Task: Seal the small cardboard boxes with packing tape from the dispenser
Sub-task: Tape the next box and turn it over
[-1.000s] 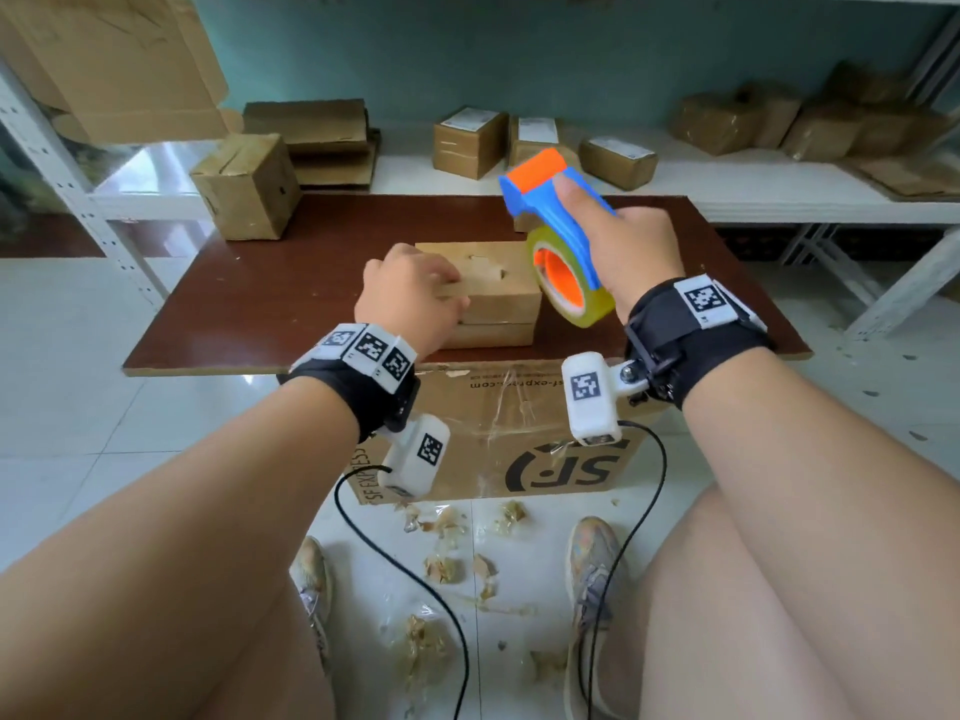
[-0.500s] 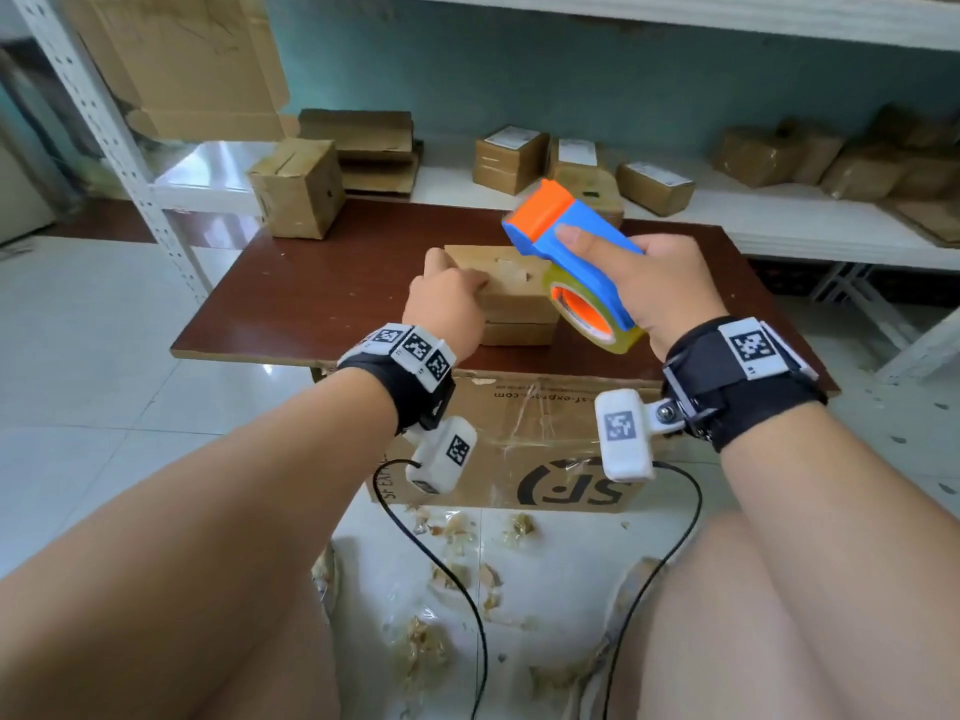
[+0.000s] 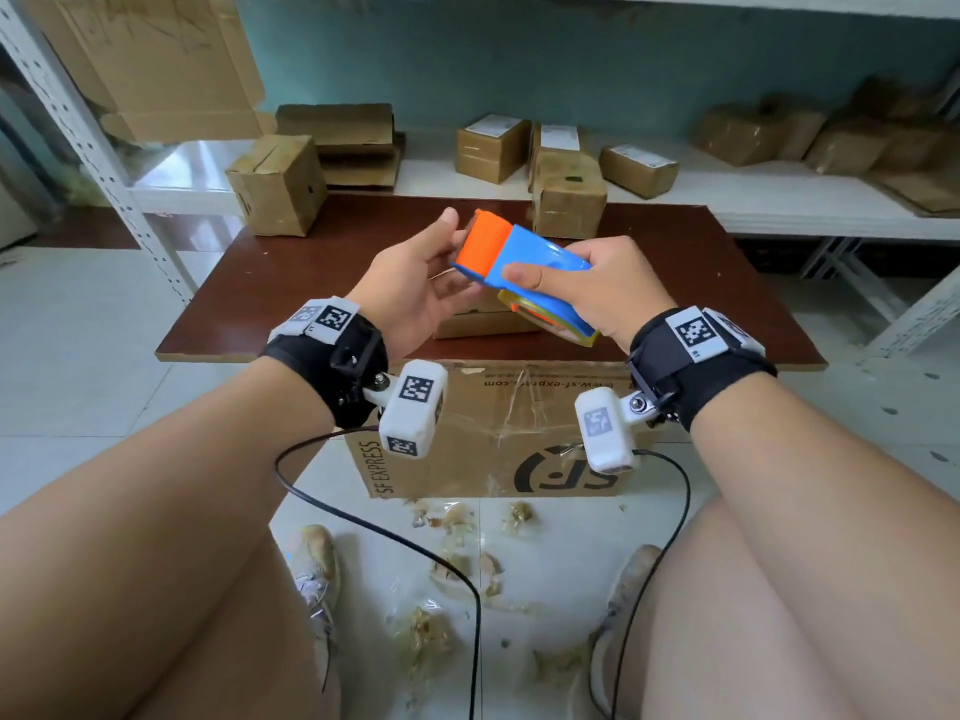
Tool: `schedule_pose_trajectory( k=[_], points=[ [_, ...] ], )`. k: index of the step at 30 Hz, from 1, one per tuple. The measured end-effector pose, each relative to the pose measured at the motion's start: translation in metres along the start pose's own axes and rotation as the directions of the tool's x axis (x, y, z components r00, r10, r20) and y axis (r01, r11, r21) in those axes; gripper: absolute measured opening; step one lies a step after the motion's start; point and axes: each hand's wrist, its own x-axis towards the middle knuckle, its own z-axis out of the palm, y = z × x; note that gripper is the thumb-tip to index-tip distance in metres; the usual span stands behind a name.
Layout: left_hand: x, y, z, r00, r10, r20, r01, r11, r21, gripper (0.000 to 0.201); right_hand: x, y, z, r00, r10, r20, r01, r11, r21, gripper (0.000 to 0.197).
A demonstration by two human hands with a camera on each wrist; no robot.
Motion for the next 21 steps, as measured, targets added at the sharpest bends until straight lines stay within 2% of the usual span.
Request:
schedule_pose_trajectory(
  k=[3, 8, 12, 15, 17, 21],
  points=[
    [-0.002, 0.000, -0.002, 0.999, -0.015, -0.030, 0.015, 1.000, -0.006, 0.024, 0.001, -0.001, 0.002, 0.999, -0.013, 0.032, 0.015, 0.998, -0.061, 0.113],
    [-0.001, 0.001, -0.006, 0.995, -0.078, -0.062, 0.079, 0.997, 0.011, 0.028, 0.005, -0.002, 0.007, 0.999, 0.005, 0.050, -0.001, 0.997, -0.075, 0.112],
    [-0.001, 0.002, -0.003, 0.982, -0.151, -0.116, 0.146, 0.988, -0.046, 0.016, 0.002, -0.003, 0.010, 0.998, 0.001, 0.065, 0.005, 0.995, -0.099, 0.082],
    [0.000, 0.002, -0.005, 0.964, -0.203, -0.169, 0.194, 0.979, -0.070, 0.014, 0.000, -0.003, 0.010, 0.997, -0.018, 0.073, 0.027, 0.992, -0.122, 0.073],
    [0.001, 0.001, -0.007, 0.963, -0.187, -0.193, 0.180, 0.982, -0.055, 0.014, 0.000, -0.003, 0.011, 0.997, -0.024, 0.074, 0.034, 0.989, -0.146, 0.073],
    [0.003, -0.004, -0.008, 0.961, -0.046, -0.272, 0.058, 0.998, 0.036, 0.011, 0.001, -0.002, 0.012, 0.998, -0.018, 0.063, 0.030, 0.982, -0.184, 0.083]
  ],
)
